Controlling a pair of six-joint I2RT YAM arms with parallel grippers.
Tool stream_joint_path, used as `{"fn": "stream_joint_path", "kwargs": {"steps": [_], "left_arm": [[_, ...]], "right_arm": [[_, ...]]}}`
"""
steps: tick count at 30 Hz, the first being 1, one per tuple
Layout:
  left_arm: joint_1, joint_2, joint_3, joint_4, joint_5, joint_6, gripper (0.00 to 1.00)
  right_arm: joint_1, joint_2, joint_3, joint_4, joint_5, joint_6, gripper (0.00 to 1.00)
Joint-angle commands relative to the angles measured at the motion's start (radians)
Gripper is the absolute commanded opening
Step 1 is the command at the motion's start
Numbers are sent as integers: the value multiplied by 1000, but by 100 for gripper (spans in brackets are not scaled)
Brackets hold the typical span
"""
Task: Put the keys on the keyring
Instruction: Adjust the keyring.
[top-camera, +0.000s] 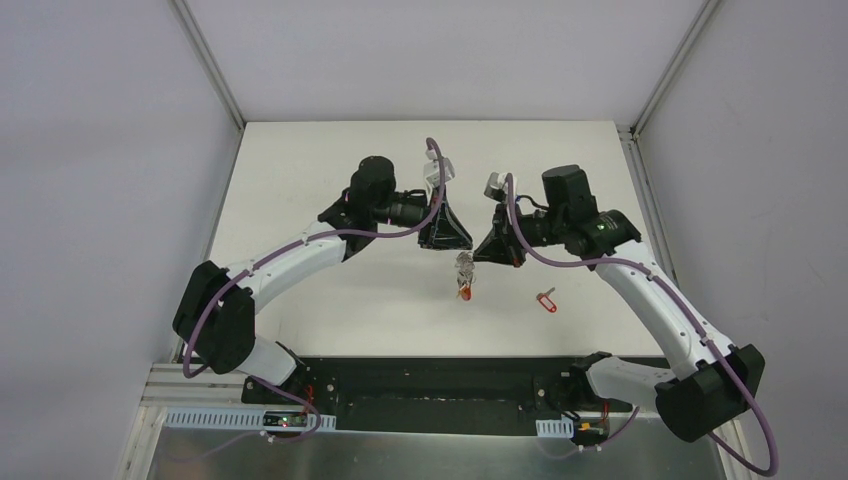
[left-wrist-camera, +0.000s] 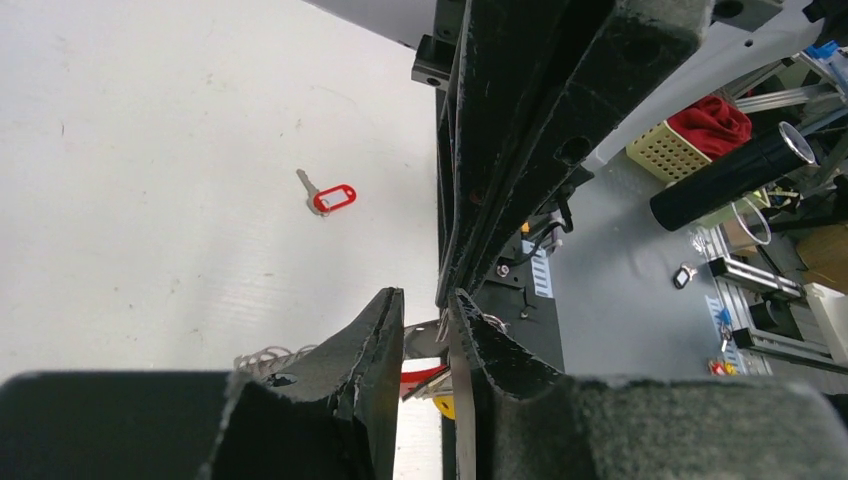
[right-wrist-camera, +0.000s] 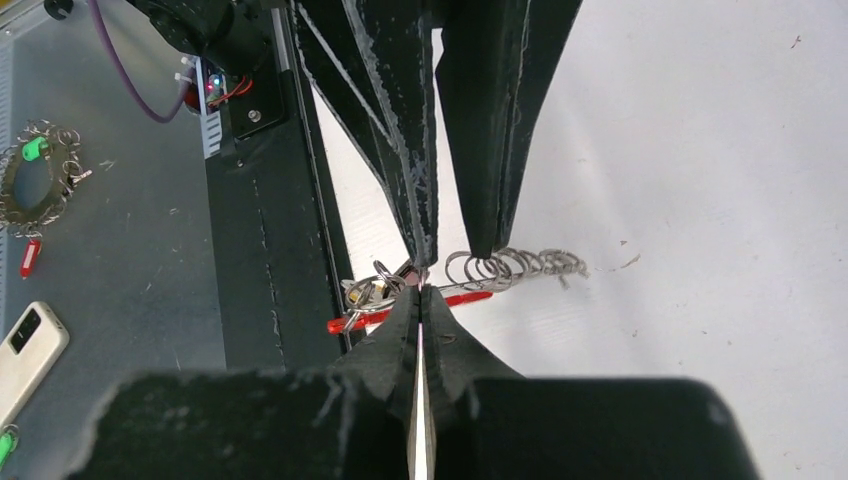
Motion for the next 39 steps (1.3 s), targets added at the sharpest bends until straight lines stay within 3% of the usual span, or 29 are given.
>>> {"fn": "stream_joint_path", "kwargs": {"steps": [1, 11, 24, 30, 33, 37, 39], "left_arm": [[-15, -19, 58, -116, -10, 108, 24], [-32, -16, 57, -146, 19, 167, 22], [-41, 12, 85, -151, 44, 168, 1], [-43, 5, 72, -145, 71, 175, 0], [-36, -13, 50, -81, 73, 138, 0], [-12, -25, -17, 205, 71, -70, 0], [-5, -18, -30, 295, 73, -163, 0]], "right_arm": [[6, 4, 62, -10, 14, -29, 0], [5, 10, 54, 0, 11, -19, 0], [5, 24, 49, 9, -4, -2, 0], [-4, 17, 49, 37, -15, 32, 1], [-45, -7, 22, 82, -61, 79, 14], [-140, -70, -65, 214, -152, 186, 38], [-166, -92, -87, 249, -185, 211, 44]]}}
